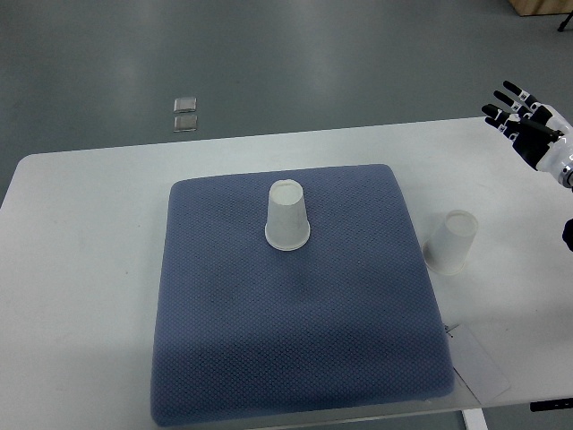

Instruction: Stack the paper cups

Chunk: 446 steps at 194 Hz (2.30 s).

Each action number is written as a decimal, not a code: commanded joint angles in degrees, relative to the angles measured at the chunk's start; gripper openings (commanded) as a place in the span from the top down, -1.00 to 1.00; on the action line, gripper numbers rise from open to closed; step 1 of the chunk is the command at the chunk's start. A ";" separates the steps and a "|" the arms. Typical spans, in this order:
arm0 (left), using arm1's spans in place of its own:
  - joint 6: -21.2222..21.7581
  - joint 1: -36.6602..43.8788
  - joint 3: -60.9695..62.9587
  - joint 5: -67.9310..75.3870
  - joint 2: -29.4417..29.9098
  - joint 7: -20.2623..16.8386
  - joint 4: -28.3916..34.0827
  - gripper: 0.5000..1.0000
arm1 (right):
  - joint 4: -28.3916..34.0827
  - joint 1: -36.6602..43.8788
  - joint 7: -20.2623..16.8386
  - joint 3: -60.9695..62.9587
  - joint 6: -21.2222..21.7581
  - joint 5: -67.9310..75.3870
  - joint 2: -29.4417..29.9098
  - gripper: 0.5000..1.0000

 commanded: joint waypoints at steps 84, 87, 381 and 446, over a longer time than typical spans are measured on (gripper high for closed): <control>-0.05 0.00 -0.07 0.02 0.00 0.26 -0.22 -1.00 | -0.27 -0.27 0.17 -0.58 -0.55 -0.40 0.66 -0.76; -0.05 0.00 -0.07 0.02 0.00 0.26 -0.22 -1.00 | -0.27 -0.27 0.26 -0.58 -0.55 -0.40 0.66 -0.76; -0.05 0.00 -0.07 0.02 0.00 0.26 -0.22 -1.00 | 0.69 -0.89 5.35 -1.19 7.44 -0.57 -3.03 -0.76; -0.05 0.00 -0.07 0.02 0.00 0.26 -0.22 -1.00 | 11.15 0.08 10.80 -1.37 15.27 -20.18 -14.54 -0.77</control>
